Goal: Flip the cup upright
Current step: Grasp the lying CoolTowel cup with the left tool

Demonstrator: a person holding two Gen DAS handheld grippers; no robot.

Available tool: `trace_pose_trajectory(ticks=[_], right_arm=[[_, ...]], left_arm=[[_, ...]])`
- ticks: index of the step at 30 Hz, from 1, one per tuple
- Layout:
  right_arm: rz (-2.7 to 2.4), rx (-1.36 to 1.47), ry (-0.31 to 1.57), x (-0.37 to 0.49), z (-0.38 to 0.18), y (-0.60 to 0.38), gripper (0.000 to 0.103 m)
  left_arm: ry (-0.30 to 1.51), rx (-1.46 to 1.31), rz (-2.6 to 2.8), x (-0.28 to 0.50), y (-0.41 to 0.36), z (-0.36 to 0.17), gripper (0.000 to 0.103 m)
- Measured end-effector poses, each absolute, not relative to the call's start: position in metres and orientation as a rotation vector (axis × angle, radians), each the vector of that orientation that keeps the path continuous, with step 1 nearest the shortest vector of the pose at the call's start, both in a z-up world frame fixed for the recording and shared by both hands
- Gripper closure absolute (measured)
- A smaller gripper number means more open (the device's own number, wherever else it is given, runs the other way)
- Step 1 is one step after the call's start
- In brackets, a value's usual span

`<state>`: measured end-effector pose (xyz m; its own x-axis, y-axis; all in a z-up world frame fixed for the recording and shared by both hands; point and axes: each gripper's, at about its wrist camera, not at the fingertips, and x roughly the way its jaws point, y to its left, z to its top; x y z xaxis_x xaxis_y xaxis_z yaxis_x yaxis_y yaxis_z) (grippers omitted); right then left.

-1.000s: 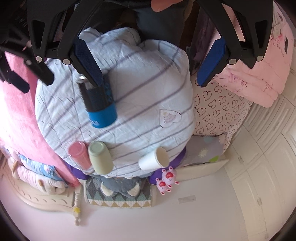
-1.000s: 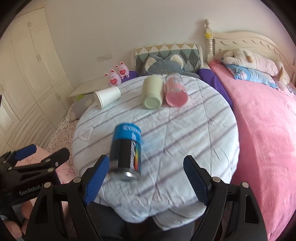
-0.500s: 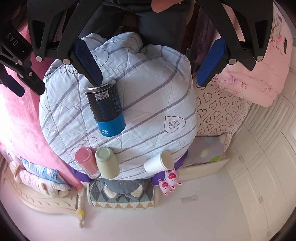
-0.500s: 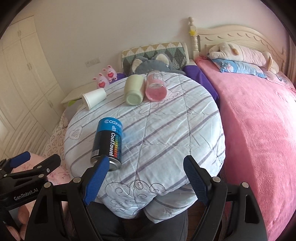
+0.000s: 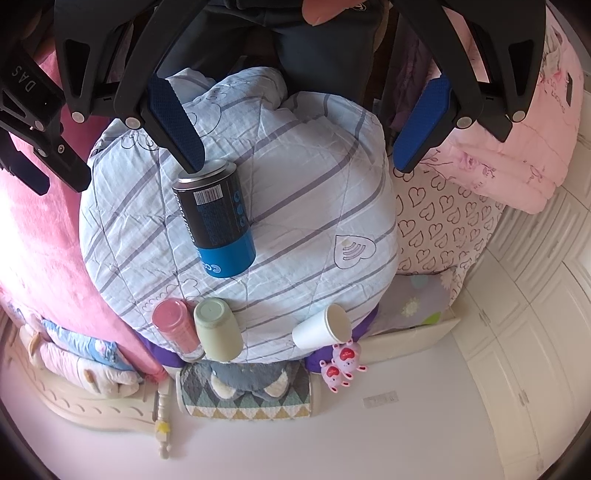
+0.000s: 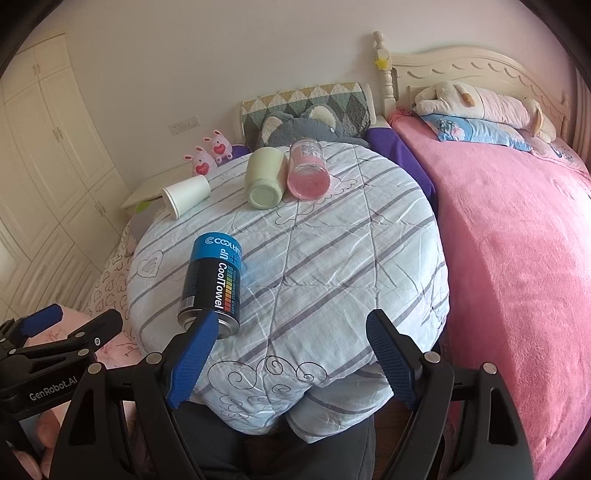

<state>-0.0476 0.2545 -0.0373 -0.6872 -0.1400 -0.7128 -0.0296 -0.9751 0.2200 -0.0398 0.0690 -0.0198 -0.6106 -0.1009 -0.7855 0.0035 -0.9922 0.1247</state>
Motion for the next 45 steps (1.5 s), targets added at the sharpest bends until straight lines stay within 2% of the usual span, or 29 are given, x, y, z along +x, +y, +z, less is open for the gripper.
trace_pose_trajectory(ticks=[14, 27, 38, 41, 43, 45], right_arm=[[-2.795, 1.269, -0.396, -0.064, -0.052, 0.279, 0.020], [-2.753, 1.371, -0.432, -0.108, -0.076, 0.303, 0.020], [-2.702, 1.435, -0.427, -0.140, -0.094, 0.307, 0.020], [-2.695, 1.438, -0.425, -0.144, -0.095, 0.308, 0.020], [-2.692, 1.444, -0.426, -0.147, -0.096, 0.308, 0.020], [-2.690, 1.447, -0.429, -0.150, -0.097, 0.309, 0.020]], left_arm=[[-0.112, 1.574, -2.745, -0.076, 0.096, -0.046, 0.000], [0.154, 1.826, -2.621, -0.149, 0.105, -0.082, 0.000], [0.215, 1.881, -2.526, -0.174, 0.105, -0.104, 0.001], [0.237, 1.906, -2.507, -0.179, 0.106, -0.110, 0.006], [0.253, 1.926, -2.493, -0.181, 0.106, -0.114, 0.018], [0.288, 1.949, -2.488, -0.183, 0.105, -0.118, 0.025]])
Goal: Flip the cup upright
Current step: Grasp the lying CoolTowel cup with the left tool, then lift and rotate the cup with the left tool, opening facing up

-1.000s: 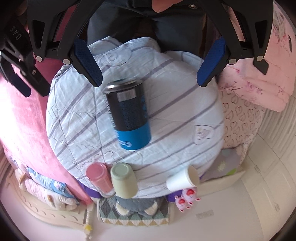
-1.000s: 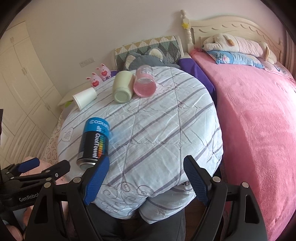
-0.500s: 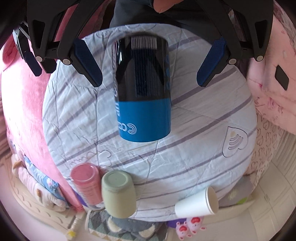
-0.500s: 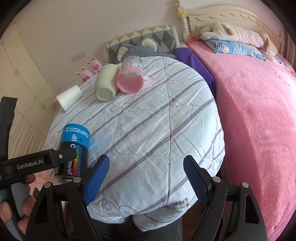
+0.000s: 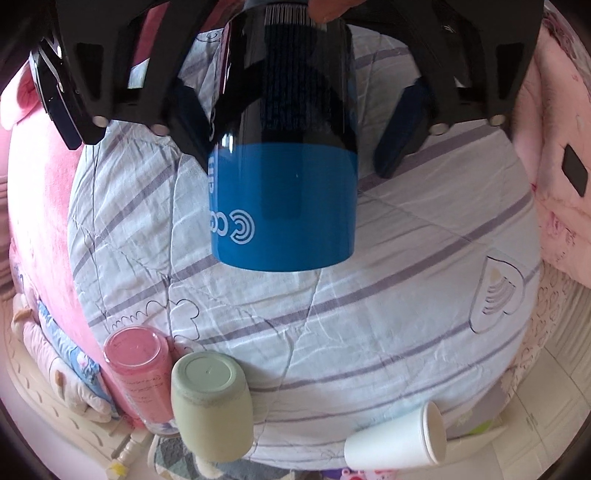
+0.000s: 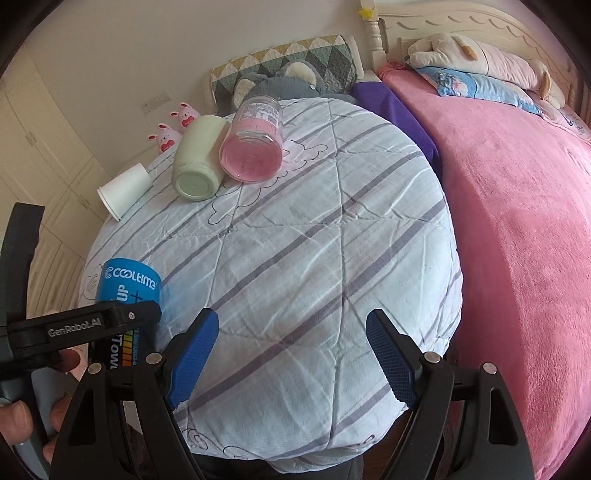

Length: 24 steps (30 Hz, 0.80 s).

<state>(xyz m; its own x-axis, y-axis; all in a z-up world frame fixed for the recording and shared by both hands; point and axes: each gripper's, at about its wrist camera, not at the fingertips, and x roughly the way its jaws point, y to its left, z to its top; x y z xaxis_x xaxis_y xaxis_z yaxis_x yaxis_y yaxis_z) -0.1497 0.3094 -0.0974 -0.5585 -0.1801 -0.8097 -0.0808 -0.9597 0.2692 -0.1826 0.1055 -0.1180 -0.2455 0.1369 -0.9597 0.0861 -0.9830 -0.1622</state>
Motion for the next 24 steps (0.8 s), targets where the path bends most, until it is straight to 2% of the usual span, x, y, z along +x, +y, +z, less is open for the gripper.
trace_pose_trajectory(ticks=[3, 11, 21, 24], right_arm=[[-2.691, 1.458, -0.435, -0.151, -0.099, 0.312, 0.020], [-2.709, 1.463, -0.450, -0.151, -0.099, 0.316, 0.020], [-2.722, 1.462, -0.444, -0.146, -0.095, 0.312, 0.020], [-2.727, 1.461, -0.438, -0.143, -0.094, 0.311, 0.020]], left_arm=[[-0.297, -1.886, 2.428, -0.183, 0.105, -0.116, 0.034], [-0.275, -1.800, 2.457, -0.182, 0.101, -0.101, 0.035], [-0.063, -1.428, 2.750, -0.178, 0.087, -0.066, 0.035], [-0.007, -1.345, 2.806, -0.179, 0.087, -0.070, 0.035]])
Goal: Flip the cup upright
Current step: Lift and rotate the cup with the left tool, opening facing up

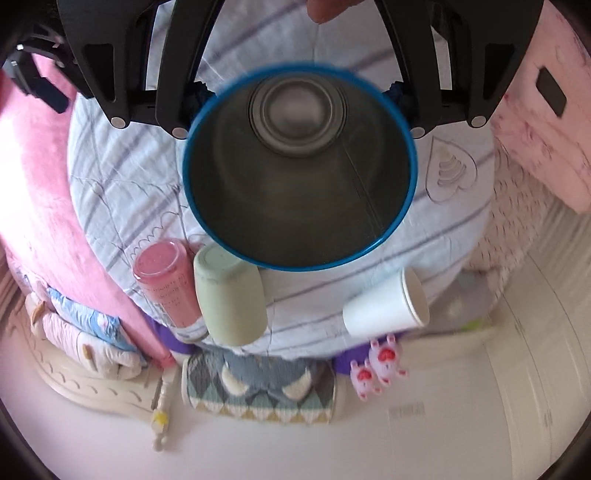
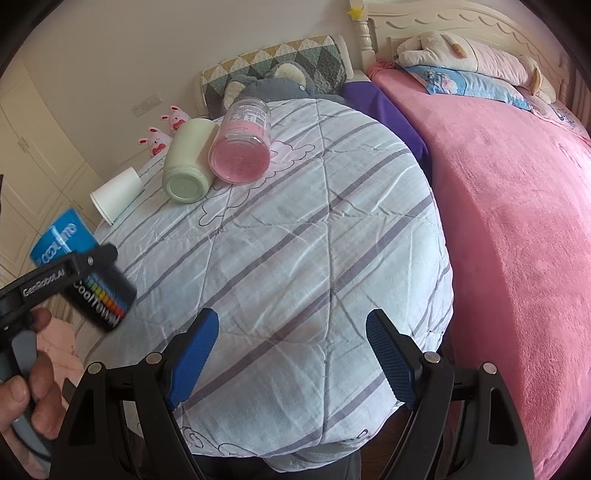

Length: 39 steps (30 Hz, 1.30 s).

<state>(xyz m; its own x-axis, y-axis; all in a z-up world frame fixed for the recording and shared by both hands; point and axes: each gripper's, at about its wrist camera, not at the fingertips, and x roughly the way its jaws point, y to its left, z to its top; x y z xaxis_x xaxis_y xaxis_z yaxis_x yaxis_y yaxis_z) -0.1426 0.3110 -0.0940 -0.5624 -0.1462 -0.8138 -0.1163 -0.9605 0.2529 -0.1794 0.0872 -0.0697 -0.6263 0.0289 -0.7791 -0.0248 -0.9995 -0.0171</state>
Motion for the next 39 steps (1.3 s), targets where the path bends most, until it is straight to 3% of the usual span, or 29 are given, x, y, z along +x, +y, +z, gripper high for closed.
trace_pose_trajectory(ticks=[20, 39], right_arm=[[-2.744, 1.465, -0.408, -0.132, -0.089, 0.301, 0.020], [-2.773, 1.482, -0.360, -0.104, -0.086, 0.299, 0.020]], left_arm=[[0.076, -1.223, 2.824, -0.171, 0.102, -0.088, 0.035], [0.144, -0.868, 3.000, -0.142, 0.109, -0.097, 0.035]])
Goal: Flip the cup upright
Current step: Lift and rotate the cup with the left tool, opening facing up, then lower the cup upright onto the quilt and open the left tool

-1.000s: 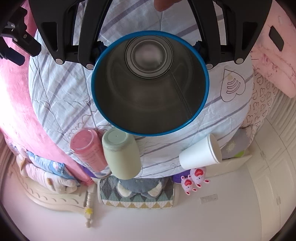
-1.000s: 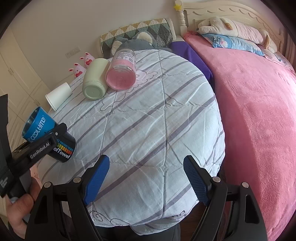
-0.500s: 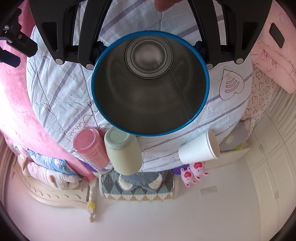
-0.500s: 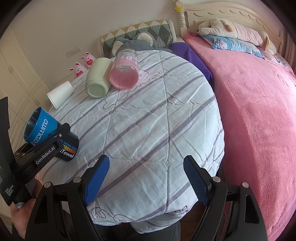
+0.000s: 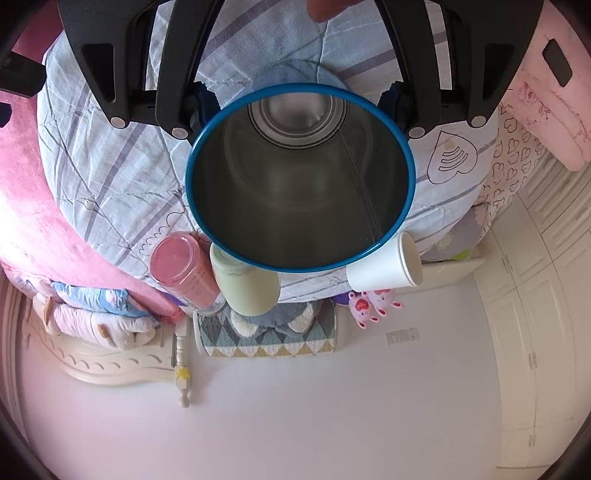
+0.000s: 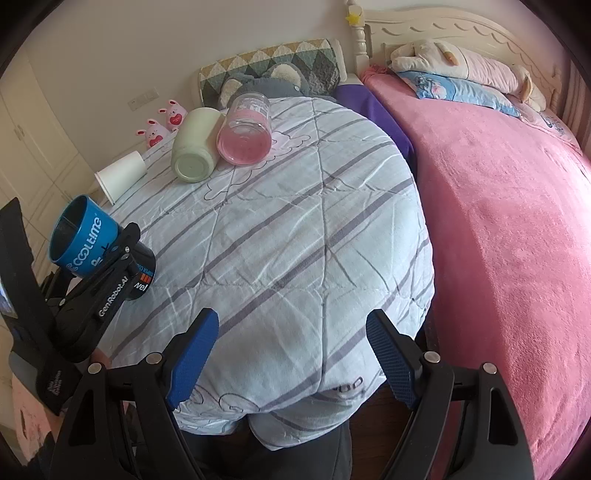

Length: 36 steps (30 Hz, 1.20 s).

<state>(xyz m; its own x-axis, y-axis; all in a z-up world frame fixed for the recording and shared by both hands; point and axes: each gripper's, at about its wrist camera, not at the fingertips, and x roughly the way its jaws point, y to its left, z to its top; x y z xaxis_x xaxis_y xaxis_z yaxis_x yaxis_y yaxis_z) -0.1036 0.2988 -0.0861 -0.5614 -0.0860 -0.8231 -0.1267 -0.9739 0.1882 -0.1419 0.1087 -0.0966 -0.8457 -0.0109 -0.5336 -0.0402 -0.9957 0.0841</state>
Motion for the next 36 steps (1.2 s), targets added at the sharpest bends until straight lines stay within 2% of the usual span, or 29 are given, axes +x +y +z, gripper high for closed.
trace_pose_trajectory(ticks=[14, 17, 19, 20, 30, 36], right_arm=[[2.724, -1.425, 0.308, -0.086, -0.075, 0.292, 0.020], [2.729, -1.416, 0.305, -0.084, -0.072, 0.291, 0.020], [2.735, -1.411, 0.300, -0.084, -0.070, 0.289, 0.020], [2.736, -1.409, 0.297, -0.084, -0.070, 0.288, 0.020], [2.745, -1.393, 0.290, -0.082, -0.066, 0.285, 0.020], [2.756, -1.375, 0.289, -0.080, -0.061, 0.283, 0.020]], left_arm=[[0.119, -0.815, 3.011, -0.134, 0.104, -0.099, 0.034], [0.127, -0.814, 3.018, -0.134, 0.103, -0.099, 0.026], [0.119, -0.803, 3.025, -0.133, 0.099, -0.097, 0.013], [0.116, -0.800, 3.026, -0.133, 0.098, -0.097, 0.011], [0.121, -0.741, 3.028, -0.126, 0.093, -0.085, 0.001], [0.133, -0.718, 3.025, -0.117, 0.092, -0.076, 0.000]])
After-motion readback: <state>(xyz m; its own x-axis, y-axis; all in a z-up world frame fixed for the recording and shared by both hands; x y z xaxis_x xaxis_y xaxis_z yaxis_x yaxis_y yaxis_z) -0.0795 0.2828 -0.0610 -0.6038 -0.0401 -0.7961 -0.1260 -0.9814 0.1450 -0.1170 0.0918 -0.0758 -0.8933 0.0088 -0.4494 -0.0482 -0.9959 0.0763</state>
